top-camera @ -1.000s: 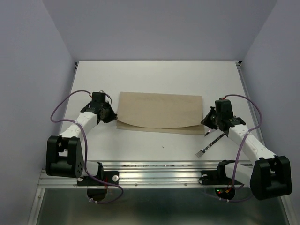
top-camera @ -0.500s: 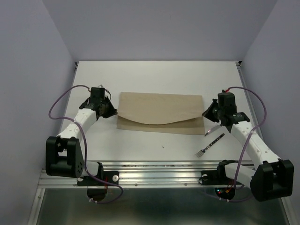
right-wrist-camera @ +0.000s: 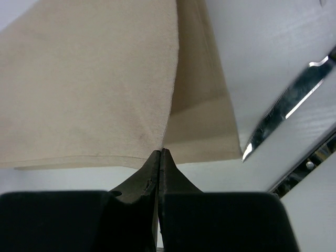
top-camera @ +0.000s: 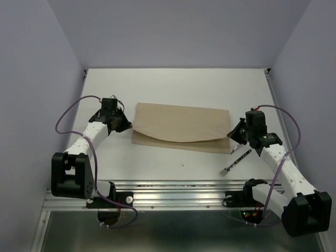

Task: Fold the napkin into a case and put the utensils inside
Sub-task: Fold and flatten the napkin at the center of the board.

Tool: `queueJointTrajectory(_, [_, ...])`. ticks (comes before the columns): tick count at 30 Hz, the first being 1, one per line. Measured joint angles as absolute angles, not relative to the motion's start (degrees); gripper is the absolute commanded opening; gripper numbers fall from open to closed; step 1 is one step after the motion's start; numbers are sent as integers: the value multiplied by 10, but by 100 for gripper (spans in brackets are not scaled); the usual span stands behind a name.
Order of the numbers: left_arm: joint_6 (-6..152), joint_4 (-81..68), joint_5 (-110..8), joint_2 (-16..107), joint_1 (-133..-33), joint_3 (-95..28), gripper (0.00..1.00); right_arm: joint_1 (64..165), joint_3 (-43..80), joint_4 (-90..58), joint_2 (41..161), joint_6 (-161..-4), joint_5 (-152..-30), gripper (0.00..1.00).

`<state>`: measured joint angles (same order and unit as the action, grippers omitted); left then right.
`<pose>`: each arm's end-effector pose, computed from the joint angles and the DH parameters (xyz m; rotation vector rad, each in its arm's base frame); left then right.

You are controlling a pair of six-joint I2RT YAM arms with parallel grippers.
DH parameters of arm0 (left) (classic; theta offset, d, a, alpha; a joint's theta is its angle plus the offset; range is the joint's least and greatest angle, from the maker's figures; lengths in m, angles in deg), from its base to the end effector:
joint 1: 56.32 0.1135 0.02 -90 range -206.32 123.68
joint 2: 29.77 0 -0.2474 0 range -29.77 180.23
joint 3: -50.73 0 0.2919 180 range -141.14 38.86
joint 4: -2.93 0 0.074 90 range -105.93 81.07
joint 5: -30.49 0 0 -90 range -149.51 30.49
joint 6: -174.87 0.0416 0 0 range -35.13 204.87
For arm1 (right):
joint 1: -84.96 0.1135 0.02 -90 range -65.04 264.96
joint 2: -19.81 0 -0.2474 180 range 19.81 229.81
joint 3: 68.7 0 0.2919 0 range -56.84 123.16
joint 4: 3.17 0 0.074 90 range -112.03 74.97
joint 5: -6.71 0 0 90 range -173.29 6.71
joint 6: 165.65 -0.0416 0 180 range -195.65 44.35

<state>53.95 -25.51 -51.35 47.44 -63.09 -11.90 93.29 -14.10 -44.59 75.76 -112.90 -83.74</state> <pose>0.3289 -0.0450 0.2027 -0.4228 2.3267 -0.4914 0.2554 0.0377 0.2331 0.5837 2.2796 0.4070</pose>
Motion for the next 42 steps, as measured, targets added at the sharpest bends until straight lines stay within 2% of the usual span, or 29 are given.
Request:
queueJointTrajectory(6, [536,-245,-506,508,-631,-84,0,933,-221,-477,762,-1166,-844,1])
queueJointTrajectory(26, [533,-220,-508,527,-631,-70,0,933,-260,-468,814,-1188,-834,1])
queueJointTrajectory(42, [511,-236,-551,494,-631,-48,0,933,-233,-337,957,-1181,-849,1])
